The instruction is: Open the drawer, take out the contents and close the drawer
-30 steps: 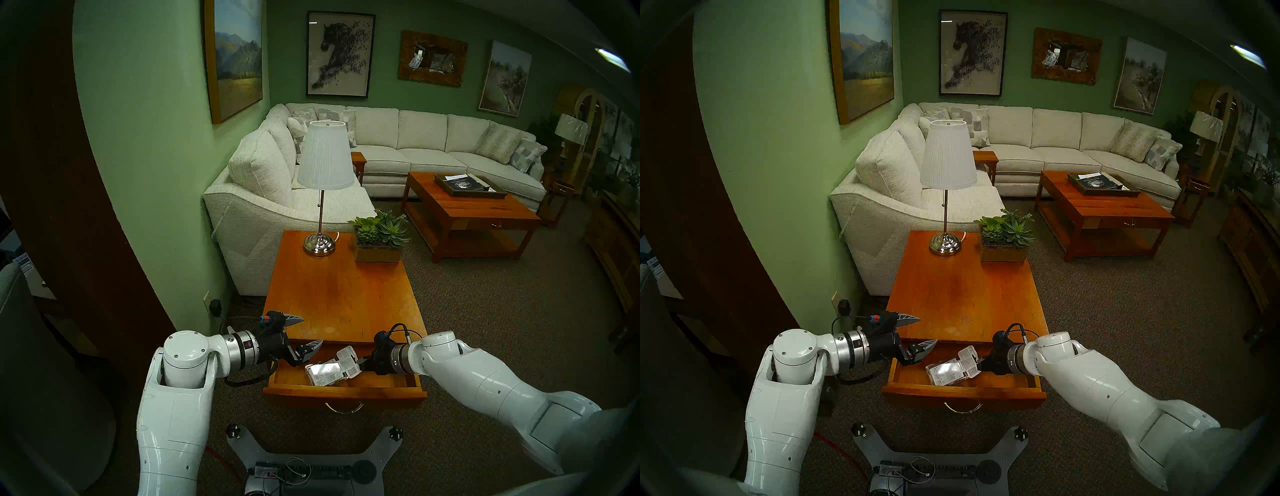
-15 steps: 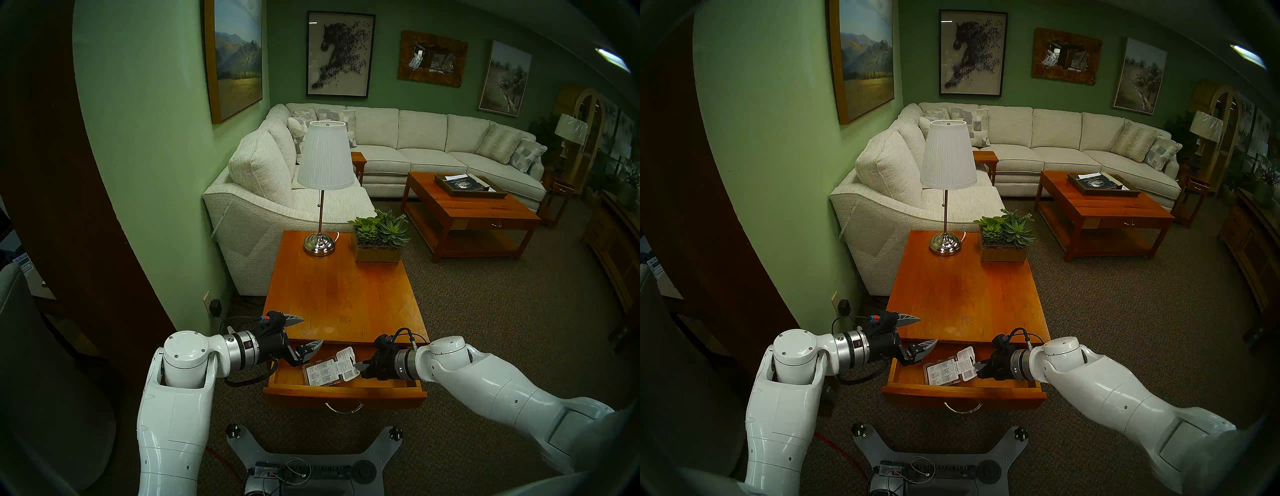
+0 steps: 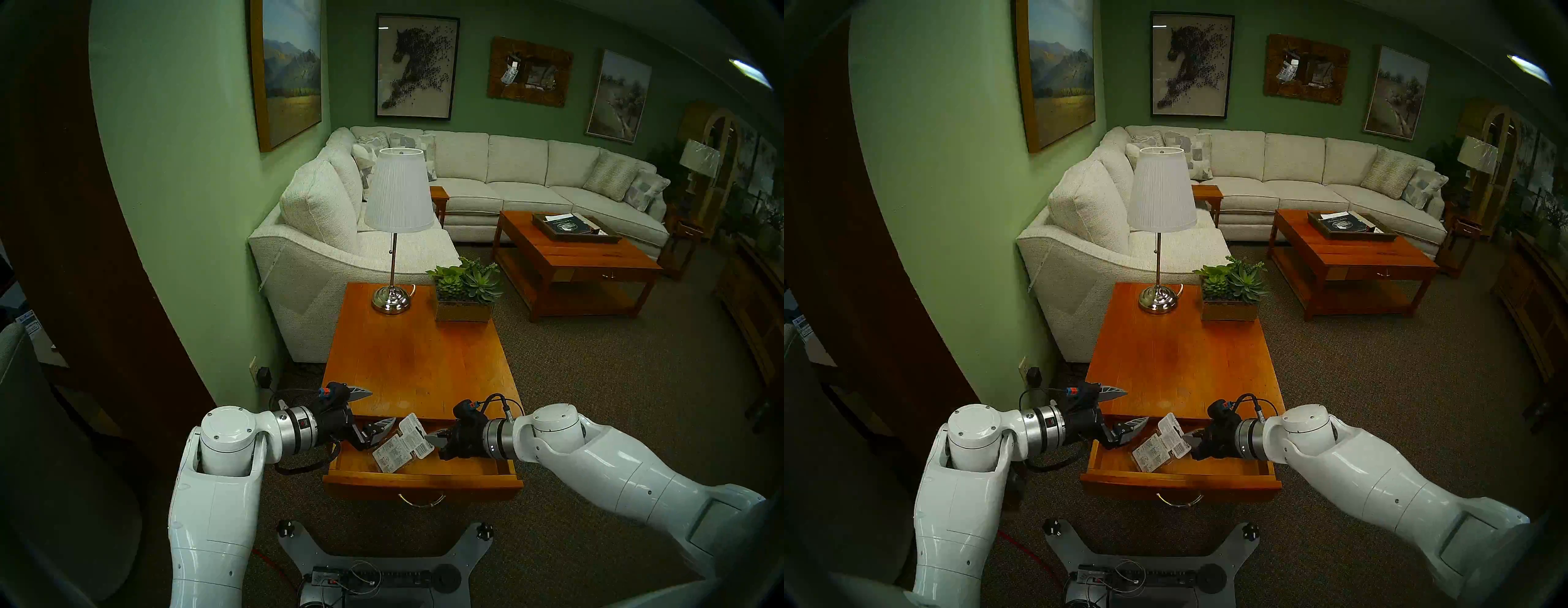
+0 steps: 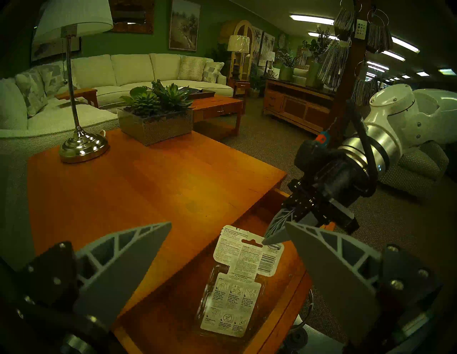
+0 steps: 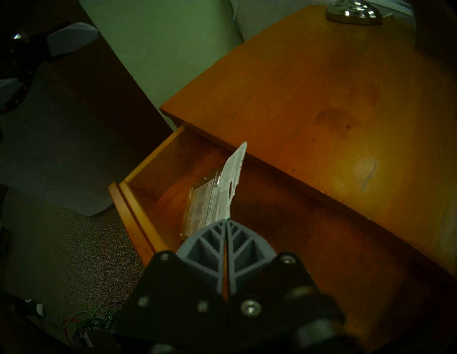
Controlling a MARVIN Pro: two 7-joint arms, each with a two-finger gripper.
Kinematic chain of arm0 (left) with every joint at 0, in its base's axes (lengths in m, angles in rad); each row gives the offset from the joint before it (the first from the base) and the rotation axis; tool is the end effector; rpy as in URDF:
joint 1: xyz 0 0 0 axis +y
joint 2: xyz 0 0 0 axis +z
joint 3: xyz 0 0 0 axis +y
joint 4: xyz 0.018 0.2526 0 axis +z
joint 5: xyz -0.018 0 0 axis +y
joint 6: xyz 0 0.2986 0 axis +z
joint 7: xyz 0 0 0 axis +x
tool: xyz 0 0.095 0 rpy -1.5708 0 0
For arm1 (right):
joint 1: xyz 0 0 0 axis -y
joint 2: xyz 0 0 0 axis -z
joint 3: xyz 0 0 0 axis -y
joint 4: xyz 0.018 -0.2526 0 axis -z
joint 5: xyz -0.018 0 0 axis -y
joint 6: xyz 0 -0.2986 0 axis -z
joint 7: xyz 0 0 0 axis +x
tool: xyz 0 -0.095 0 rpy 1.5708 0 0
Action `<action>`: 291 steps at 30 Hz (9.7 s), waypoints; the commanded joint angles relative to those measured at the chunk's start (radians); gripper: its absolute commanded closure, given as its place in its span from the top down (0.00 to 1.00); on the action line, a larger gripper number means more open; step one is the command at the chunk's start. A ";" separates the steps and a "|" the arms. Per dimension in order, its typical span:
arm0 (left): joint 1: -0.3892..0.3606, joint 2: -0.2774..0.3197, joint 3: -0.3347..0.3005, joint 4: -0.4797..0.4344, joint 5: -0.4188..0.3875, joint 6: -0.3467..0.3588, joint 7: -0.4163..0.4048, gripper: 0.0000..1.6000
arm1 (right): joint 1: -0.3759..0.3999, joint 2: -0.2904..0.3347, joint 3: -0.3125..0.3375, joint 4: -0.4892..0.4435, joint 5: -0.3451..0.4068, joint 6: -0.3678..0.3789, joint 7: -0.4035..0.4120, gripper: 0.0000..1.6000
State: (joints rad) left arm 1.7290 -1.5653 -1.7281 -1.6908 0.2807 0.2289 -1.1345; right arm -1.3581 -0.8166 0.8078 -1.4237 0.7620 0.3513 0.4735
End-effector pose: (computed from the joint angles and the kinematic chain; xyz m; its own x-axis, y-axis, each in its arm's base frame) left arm 0.3215 -0.0215 -0.3171 0.3026 -0.2540 0.9186 -0.7971 -0.5959 0.0978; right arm 0.3343 0.0067 -0.3793 0.6293 0.3057 0.7145 0.6817 -0.6585 -0.3187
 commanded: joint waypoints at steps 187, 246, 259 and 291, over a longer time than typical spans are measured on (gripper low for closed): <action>-0.032 -0.050 -0.034 -0.031 0.038 -0.010 -0.044 1.00 | -0.622 0.431 0.072 -0.570 0.118 -0.121 -0.597 0.00; -0.033 -0.054 -0.037 -0.030 0.044 -0.012 -0.049 1.00 | -0.218 -0.033 0.019 -0.151 -0.169 0.035 -0.528 0.00; -0.033 -0.055 -0.038 -0.030 0.045 -0.012 -0.049 1.00 | -0.151 -0.120 0.003 -0.045 -0.217 0.017 -0.554 0.00; -0.033 -0.054 -0.038 -0.029 0.045 -0.012 -0.050 1.00 | -0.038 -0.262 -0.060 0.152 -0.416 -0.117 -0.718 0.00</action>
State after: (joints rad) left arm 1.7184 -1.6178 -1.7680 -1.6942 0.3368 0.2178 -1.1859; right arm -1.4448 -1.0699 0.7287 -1.2516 0.3762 0.2749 -0.2097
